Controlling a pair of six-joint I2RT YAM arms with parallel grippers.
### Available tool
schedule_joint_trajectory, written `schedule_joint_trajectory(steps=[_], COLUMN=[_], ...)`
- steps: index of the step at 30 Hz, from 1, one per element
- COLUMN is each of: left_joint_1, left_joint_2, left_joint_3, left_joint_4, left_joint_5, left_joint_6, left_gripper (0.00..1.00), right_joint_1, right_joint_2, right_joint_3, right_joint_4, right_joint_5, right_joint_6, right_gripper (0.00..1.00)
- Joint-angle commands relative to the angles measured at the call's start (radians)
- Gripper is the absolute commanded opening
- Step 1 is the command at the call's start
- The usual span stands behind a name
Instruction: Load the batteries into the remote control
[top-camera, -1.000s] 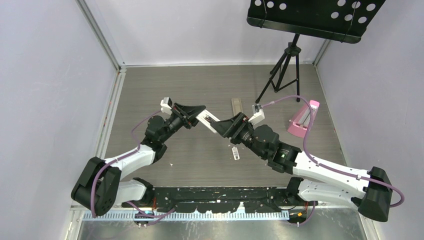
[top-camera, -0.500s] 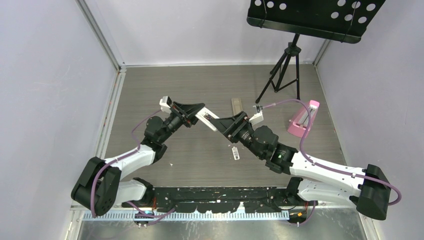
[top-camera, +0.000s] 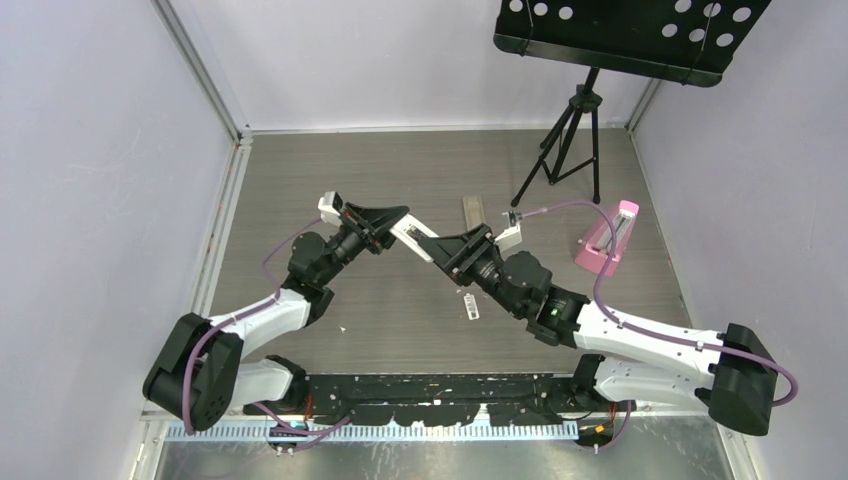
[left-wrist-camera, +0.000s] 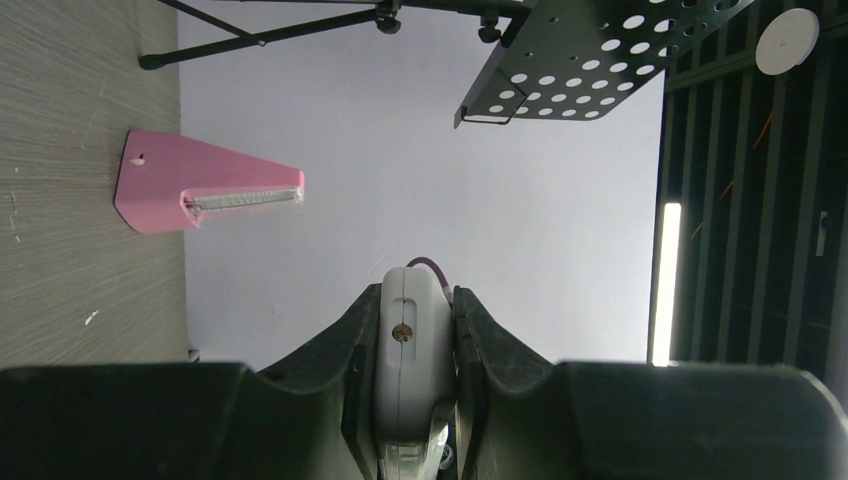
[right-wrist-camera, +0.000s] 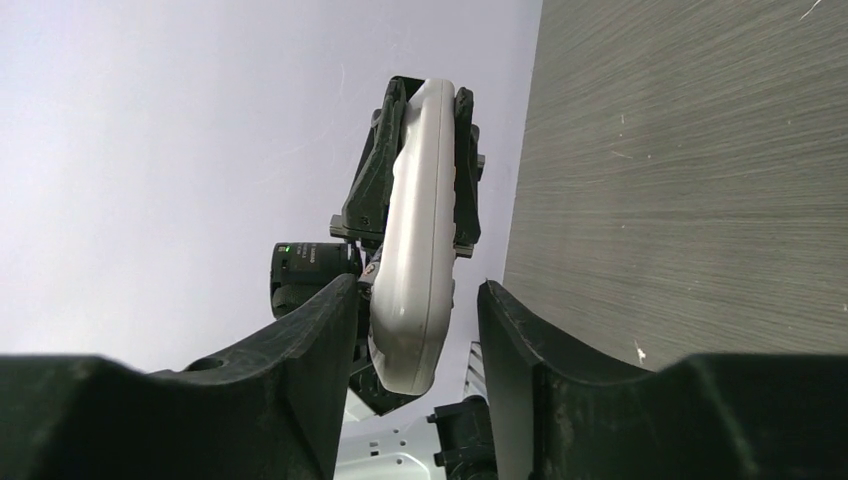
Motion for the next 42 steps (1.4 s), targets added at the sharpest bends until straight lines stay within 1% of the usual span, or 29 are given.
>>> schedule_joint_trajectory(steps=[1,7,12,15,16,22,26,27,29,33,35,38,42], left_joint_1=[0.003,0.003,0.003,0.003,0.003,0.003,0.004,0.004,0.004,0.006,0.006,0.007,0.009], left_joint_2=[-0.004,-0.023,-0.037,-0.053,-0.059,-0.106,-0.133,-0.141,-0.163,-0.210,-0.227,-0.236,-0.235], left_joint_3=[0.034,0.058,0.108,0.122,0.125,0.134,0.151,0.155,0.160,0.158,0.157,0.156,0.158], left_joint_4=[0.095,0.134,0.168,0.183,0.184,0.160,0.106,0.076,-0.003,-0.166,-0.211,-0.251,-0.275], left_joint_5=[0.037,0.067,0.150,0.186,0.199,0.265,0.307,0.315,0.317,0.279,0.265,0.258,0.265], left_joint_6=[0.013,0.068,0.142,0.232,0.261,0.419,0.510,0.541,0.601,0.724,0.759,0.789,0.812], left_gripper=[0.00,0.00,0.00,0.00,0.00,0.00,0.00,0.00,0.00,0.00,0.00,0.00,0.00], right_joint_1=[0.004,0.003,0.001,0.001,0.001,0.001,-0.001,-0.002,-0.002,-0.002,-0.002,-0.002,-0.002], right_joint_2=[0.017,0.014,0.018,0.022,0.020,0.021,0.030,0.028,0.012,-0.049,-0.101,-0.169,-0.221], right_joint_3=[0.033,0.037,0.051,0.075,0.075,0.093,0.101,0.103,0.101,0.082,0.056,0.003,-0.005], right_joint_4=[-0.002,-0.136,-0.284,-0.413,-0.433,-0.516,-0.529,-0.528,-0.508,-0.456,-0.408,-0.298,-0.275], right_joint_5=[0.046,0.106,0.164,0.202,0.209,0.207,0.155,0.134,0.095,0.048,0.037,-0.002,-0.043], right_joint_6=[0.047,0.108,0.157,0.164,0.166,0.121,0.047,0.023,-0.020,-0.102,-0.135,-0.184,-0.273], right_gripper=[0.49,0.38,0.28,0.27,0.27,0.28,0.28,0.29,0.36,0.59,0.66,0.71,0.72])
